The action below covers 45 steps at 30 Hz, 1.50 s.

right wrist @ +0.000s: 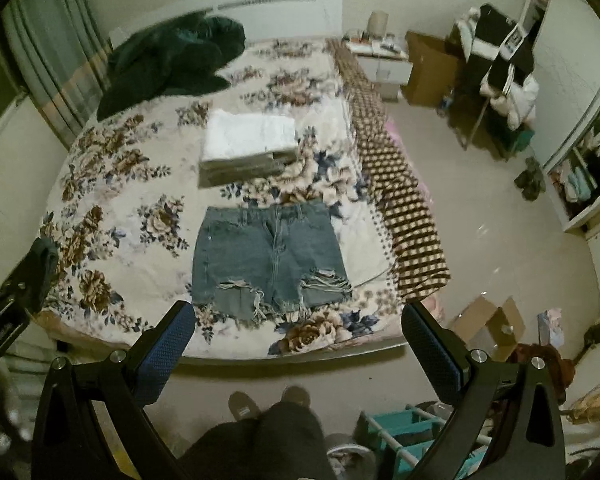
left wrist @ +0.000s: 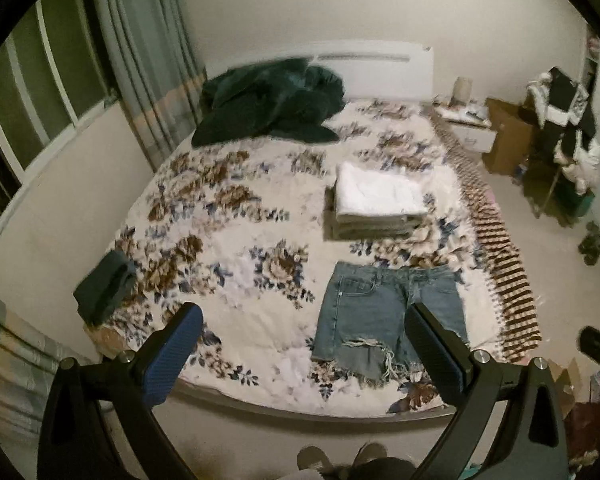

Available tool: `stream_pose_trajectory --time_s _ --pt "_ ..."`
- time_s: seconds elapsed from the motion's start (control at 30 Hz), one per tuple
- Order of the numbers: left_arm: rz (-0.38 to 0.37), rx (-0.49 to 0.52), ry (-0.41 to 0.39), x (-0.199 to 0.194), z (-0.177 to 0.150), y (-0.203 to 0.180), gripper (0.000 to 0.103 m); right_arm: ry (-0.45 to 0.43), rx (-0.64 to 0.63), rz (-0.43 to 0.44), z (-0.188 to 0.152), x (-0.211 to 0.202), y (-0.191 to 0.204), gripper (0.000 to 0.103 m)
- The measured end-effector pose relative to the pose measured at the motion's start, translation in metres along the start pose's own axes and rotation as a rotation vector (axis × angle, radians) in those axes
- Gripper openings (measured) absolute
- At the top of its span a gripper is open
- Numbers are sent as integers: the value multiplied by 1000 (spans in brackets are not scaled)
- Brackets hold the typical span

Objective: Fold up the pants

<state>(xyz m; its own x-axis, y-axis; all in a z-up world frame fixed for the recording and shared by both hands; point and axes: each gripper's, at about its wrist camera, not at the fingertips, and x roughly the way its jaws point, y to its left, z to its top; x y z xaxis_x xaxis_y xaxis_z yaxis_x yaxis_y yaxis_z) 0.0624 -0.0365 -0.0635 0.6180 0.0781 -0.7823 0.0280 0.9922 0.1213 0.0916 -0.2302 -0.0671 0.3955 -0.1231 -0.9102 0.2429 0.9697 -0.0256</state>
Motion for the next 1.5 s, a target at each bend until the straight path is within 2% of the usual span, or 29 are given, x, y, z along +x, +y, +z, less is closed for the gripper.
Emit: stream_pose_trajectory --time_s 0.13,0.2,0.27,0.33,0.47,0.57,0.67,0.73,0.87,0.93,0.97,1.03,1.07,1.1,1.17,1.2,1.23,1.33,1.4,1.43,1.5 --pt "11 6 103 65 -1 -35 103 52 -11 12 35 61 -26 103" --pt "13 -6 134 89 -3 -51 103 68 -22 51 55 95 -42 94" --pt "42 -15 178 122 -5 -77 103 98 -33 86 75 137 -61 63" --pt "69 -41 215 157 -11 -108 103 154 -39 142 99 189 -84 53" --pt "102 -74 296 227 -30 -166 103 280 -54 253 142 317 -128 54" --pt "96 -114 367 285 -67 -218 103 369 -84 311 163 411 -153 54" --pt "48 -149 440 329 -105 -263 102 404 -117 332 167 478 -172 65" --pt "46 -131 471 353 -129 -296 102 437 -129 375 163 518 -179 67" --pt "-6 -71 469 386 -160 -352 102 505 -167 421 153 594 -187 67" --pt "-23 -39 477 402 -172 -373 100 520 -180 440 146 614 -180 67" --pt "-37 -15 491 414 -180 -385 95 530 -185 452 145 631 -178 67" --pt "-67 -4 537 432 -191 -396 49 542 -192 474 144 651 -170 67" --pt "-77 -26 528 435 -192 -394 49 552 -191 488 144 662 -165 67" --pt "-85 -48 507 433 -191 -391 44 556 -191 510 144 670 -159 67" --pt "-161 -147 460 428 -187 -372 26 548 -172 569 148 689 -145 67" --pt "-197 -168 444 426 -185 -366 11 542 -160 587 151 696 -139 67" --pt "-214 -170 439 424 -185 -361 5 537 -146 591 154 700 -132 67" --pt "-257 -171 421 417 -178 -347 2 554 -63 609 160 724 -115 66" --pt "-267 -159 402 408 -173 -336 2 538 -33 654 164 729 -103 38" --pt "-274 -167 392 403 -169 -329 2 521 -43 638 166 725 -96 15" --pt "-282 -179 369 393 -160 -310 2 482 -64 575 170 711 -87 8"
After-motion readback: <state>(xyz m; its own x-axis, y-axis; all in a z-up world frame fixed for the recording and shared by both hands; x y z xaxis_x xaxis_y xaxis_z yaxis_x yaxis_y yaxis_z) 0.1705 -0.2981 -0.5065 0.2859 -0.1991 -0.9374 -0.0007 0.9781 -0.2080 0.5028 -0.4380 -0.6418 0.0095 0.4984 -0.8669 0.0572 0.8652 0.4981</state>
